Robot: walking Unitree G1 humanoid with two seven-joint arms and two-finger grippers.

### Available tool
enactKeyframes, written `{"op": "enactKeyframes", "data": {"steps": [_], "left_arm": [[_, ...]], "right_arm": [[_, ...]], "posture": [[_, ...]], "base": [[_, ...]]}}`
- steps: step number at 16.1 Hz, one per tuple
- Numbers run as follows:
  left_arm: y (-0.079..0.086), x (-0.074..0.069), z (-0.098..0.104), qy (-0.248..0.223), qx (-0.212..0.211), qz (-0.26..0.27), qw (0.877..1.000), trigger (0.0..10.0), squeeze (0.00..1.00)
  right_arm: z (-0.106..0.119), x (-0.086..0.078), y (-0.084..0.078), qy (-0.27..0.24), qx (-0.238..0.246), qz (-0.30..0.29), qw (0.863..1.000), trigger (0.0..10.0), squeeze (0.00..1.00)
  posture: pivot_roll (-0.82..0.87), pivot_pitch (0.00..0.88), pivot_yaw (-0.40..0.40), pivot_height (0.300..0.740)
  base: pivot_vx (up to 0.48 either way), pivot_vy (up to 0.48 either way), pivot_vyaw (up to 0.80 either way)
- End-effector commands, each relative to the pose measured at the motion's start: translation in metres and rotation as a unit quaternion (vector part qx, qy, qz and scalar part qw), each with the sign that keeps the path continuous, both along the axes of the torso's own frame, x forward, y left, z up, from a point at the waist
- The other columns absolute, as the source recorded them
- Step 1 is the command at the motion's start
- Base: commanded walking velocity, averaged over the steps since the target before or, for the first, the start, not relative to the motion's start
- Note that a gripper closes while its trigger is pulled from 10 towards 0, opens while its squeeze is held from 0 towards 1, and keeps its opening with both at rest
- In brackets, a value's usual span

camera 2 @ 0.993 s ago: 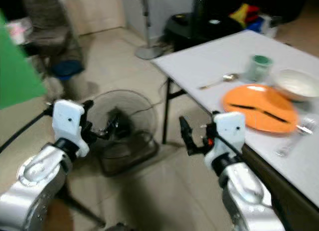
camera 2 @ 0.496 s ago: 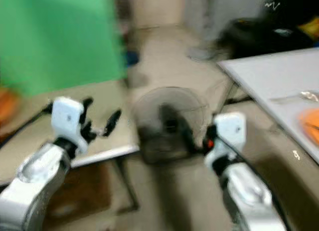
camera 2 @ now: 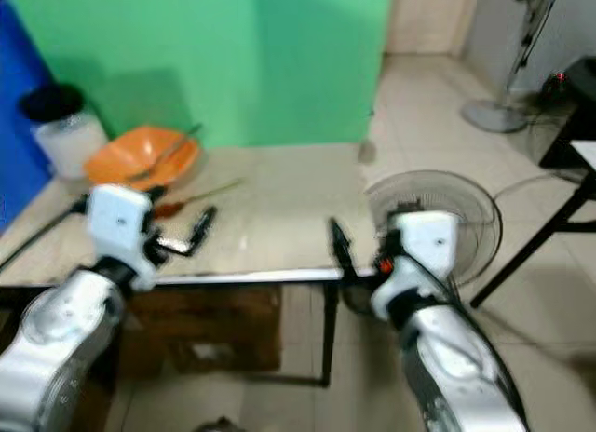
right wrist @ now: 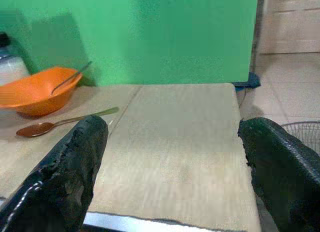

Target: Setting the table

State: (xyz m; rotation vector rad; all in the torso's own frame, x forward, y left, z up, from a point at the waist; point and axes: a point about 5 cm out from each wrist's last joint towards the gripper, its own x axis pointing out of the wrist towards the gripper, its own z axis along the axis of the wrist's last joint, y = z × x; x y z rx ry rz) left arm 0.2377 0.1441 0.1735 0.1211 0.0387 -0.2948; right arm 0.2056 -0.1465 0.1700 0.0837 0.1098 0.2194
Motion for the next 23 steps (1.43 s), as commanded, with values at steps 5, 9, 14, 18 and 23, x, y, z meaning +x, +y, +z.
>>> {"op": "enactKeyframes", "data": {"steps": [5,9,14,18,23], "left_arm": [[-0.0029,0.0013,0.0015,-0.007,-0.004,0.000,1.000,10.0,0.00],[-0.0010,0.0012,0.0039,-0.010,-0.009,0.001,1.000,10.0,0.00],[-0.0012,-0.0015,0.0031,-0.008,-0.006,-0.005,1.000,10.0,0.00],[-0.0032,-0.0031,0.0031,-0.007,-0.006,-0.010,1.000,10.0,0.00],[-0.0039,-0.0029,0.0042,-0.007,-0.006,-0.009,1.000,10.0,0.00]], "right_arm": [[-0.0038,-0.0002,-0.0052,0.013,-0.006,-0.012,1.000,10.0,0.00],[-0.0038,0.0021,0.0013,0.012,-0.018,0.020,1.000,10.0,0.00],[-0.0047,0.0030,0.0011,0.013,-0.016,0.017,1.000,10.0,0.00],[-0.0045,0.0039,0.0012,0.012,-0.033,0.026,0.999,10.0,0.00],[-0.0041,0.0073,0.0027,0.010,-0.043,0.043,0.998,10.0,0.00]], "posture": [[0.07,0.000,0.038,0.740],[0.08,0.000,0.033,0.740],[0.08,0.000,0.037,0.740],[0.08,0.000,0.037,0.740],[0.09,0.000,0.029,0.740]], "base": [[0.000,0.000,0.00],[0.063,0.000,0.14],[0.281,0.000,0.32],[0.293,0.000,0.20],[0.297,0.000,0.80]]}}
